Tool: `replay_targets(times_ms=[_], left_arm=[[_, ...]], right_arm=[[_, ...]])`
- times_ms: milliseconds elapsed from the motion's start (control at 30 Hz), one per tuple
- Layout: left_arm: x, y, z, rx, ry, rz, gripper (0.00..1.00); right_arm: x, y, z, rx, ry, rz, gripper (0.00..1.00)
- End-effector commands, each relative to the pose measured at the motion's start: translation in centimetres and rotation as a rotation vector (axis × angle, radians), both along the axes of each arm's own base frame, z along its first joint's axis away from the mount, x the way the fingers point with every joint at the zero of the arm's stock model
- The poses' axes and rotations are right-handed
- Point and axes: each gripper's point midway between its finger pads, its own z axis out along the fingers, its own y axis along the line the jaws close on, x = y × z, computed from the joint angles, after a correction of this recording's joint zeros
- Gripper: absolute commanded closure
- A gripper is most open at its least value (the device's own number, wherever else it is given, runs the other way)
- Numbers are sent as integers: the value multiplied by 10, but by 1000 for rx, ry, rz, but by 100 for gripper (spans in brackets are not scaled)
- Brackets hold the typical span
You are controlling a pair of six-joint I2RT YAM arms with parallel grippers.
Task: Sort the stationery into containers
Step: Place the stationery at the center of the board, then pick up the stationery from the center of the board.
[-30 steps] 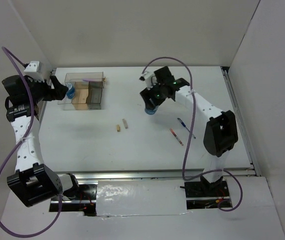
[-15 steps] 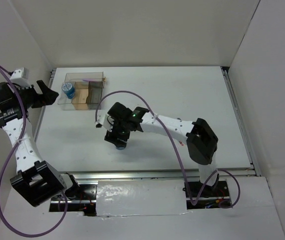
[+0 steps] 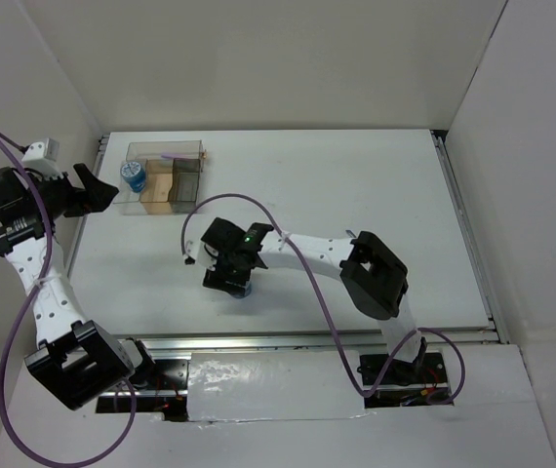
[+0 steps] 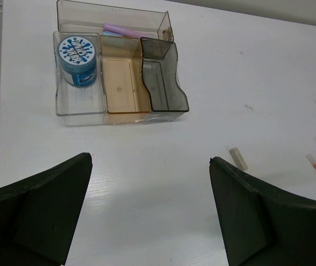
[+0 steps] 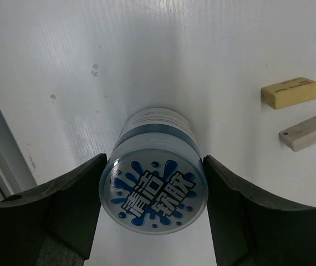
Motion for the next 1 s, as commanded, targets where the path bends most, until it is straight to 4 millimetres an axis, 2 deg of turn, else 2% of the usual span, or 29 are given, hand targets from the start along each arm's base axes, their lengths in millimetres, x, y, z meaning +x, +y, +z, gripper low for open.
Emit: replay_targets(times_ms=[0,100,133,167,233,300,333,367,400,433,467,500,533,567,600,633,700,733,767,800,833,900,967], left_arm=[[-2,-5,11,15,-48,-38,1],[-2,-7,14,18,-57,-49,1],[-3,-7,16,19,-58,-51,1],[-3,-9,18,18,-63,-57,1],[-3,-9,18,18,-67,-60,1],[-2,-11,14,40,-73,-89,1],[-2,-13,15,43,-79,-102,1],[-1,-19,13,46,-79,-127,1],[0,-22,13,64,-78,-141,1],[0,-35,10,101,-76,-185,1],[2,-37,8,142,-68,-184,1],[1,-43,6,200,-78,-219,1],[0,-64,3,224,-75,-282,1],[0,-74,0,252,-75,-314,1],[-2,-80,-6,285,-68,-322,1],[-4,-102,-10,318,-79,-398,1],[-11,-123,-23,350,-62,-467,1],[-15,-146,-28,371,-70,-552,1],[-20,-156,-39,371,-52,-591,1],[-24,-166,-46,370,-40,-618,1],[-29,-187,-53,384,-36,-683,1],[-40,-213,-75,413,2,-769,1],[-47,-226,-92,438,39,-815,1]], right_arm=[[-3,4,1,-3,-35,-1,37],[0,3,13,26,-36,-39,18],[3,4,20,44,-38,-55,6],[6,5,27,65,-40,-66,0],[17,4,57,148,-26,-107,0],[19,6,91,249,16,-132,0],[32,2,112,305,24,-165,0],[35,-3,140,371,44,-206,0],[34,-4,158,437,98,-205,0],[59,-23,179,502,107,-283,0],[66,-34,208,590,126,-342,0],[88,-62,223,654,157,-387,0],[94,-76,249,741,168,-418,0],[104,-92,259,789,178,-450,0],[112,-108,259,816,197,-480,0],[132,-141,268,848,168,-556,0],[143,-167,267,848,171,-586,0],[141,-179,264,838,195,-590,0],[148,-199,261,840,184,-629,0],[149,-207,253,828,187,-648,0],[145,-216,249,808,173,-650,0],[143,-236,232,787,190,-713,0],[143,-254,217,770,201,-776,0]])
